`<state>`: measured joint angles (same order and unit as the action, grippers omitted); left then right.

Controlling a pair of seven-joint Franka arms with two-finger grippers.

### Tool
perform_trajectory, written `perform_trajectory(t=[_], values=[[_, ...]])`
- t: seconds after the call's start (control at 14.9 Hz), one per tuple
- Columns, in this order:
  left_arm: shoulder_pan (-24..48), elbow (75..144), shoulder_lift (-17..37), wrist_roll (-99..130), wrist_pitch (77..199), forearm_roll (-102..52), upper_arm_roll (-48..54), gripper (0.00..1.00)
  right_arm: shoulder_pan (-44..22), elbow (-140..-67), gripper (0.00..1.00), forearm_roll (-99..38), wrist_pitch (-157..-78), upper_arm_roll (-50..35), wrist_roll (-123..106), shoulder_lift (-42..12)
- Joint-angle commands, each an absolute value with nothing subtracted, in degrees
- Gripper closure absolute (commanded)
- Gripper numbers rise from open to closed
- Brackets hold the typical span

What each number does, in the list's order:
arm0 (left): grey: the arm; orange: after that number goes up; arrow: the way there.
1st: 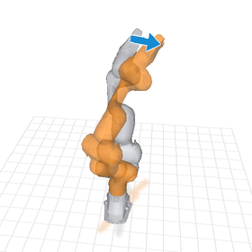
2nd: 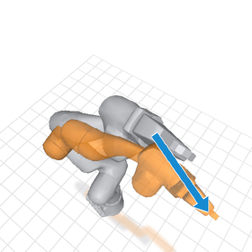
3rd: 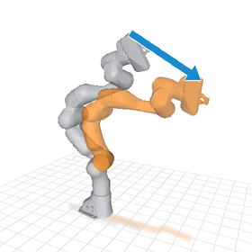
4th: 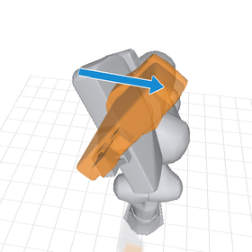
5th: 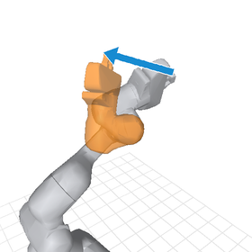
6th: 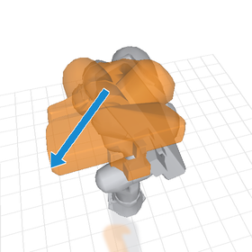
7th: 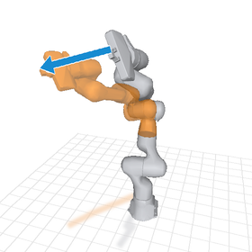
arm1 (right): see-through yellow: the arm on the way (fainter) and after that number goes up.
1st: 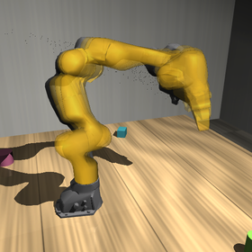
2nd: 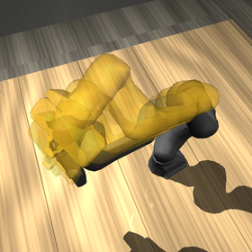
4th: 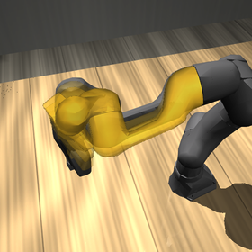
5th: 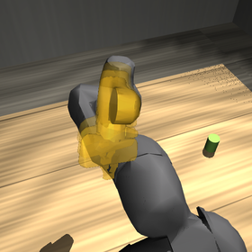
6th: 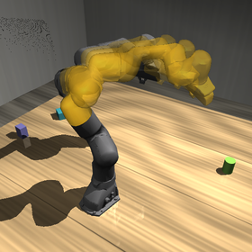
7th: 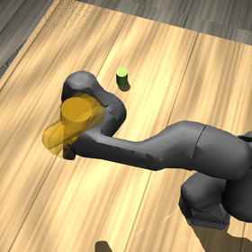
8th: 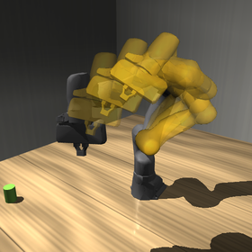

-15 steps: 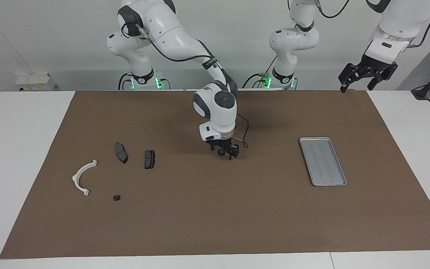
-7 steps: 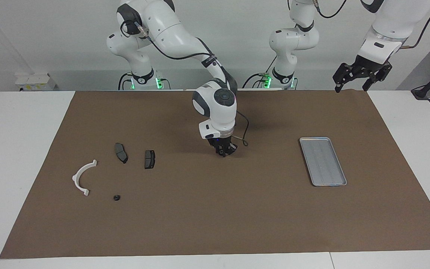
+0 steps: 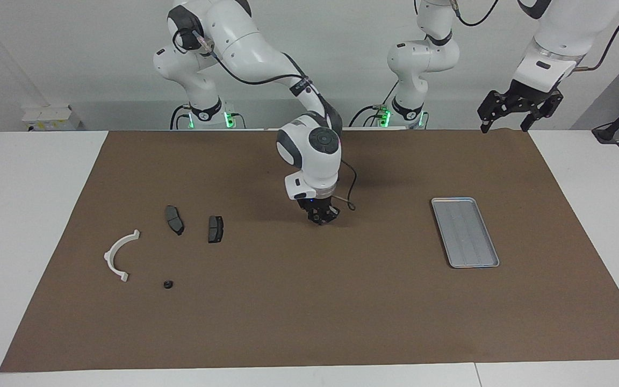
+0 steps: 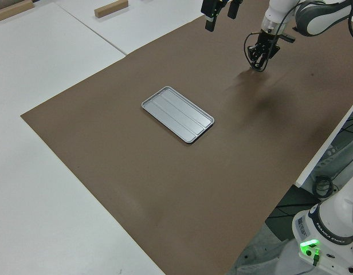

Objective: Place bearing gear from tray to pile

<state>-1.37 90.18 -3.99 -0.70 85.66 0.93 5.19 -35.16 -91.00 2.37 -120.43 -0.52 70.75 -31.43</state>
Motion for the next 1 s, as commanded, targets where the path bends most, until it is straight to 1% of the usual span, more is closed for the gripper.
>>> perform_trajectory(t=[0.0,0.2,0.4,0.67,0.94], values=[[-0.97,92.11,-5.8,-2.11,86.66,-1.49,4.66,0.0,-29.99,-85.79,1.0,2.9,-112.26,-0.97,61.74,-29.63],[-0.88,92.46,-5.89,-2.2,86.84,-1.49,4.66,0.0,-24.19,-84.99,1.0,2.81,-107.33,-0.97,48.29,-26.38],[-0.88,92.72,-6.06,-2.2,86.92,-1.67,4.66,0.0,-18.83,-83.94,1.0,2.64,-106.0,-0.97,36.51,-26.01],[-0.79,92.9,-6.15,-2.2,86.92,-1.76,4.66,0.0,-11.97,-86.12,1.0,2.02,-110.55,-1.05,23.32,-26.1],[-0.09,92.9,-6.15,-1.67,86.75,-1.67,4.66,0.0,-9.23,-90.87,1.0,1.93,-118.02,-1.14,19.34,-26.28]])
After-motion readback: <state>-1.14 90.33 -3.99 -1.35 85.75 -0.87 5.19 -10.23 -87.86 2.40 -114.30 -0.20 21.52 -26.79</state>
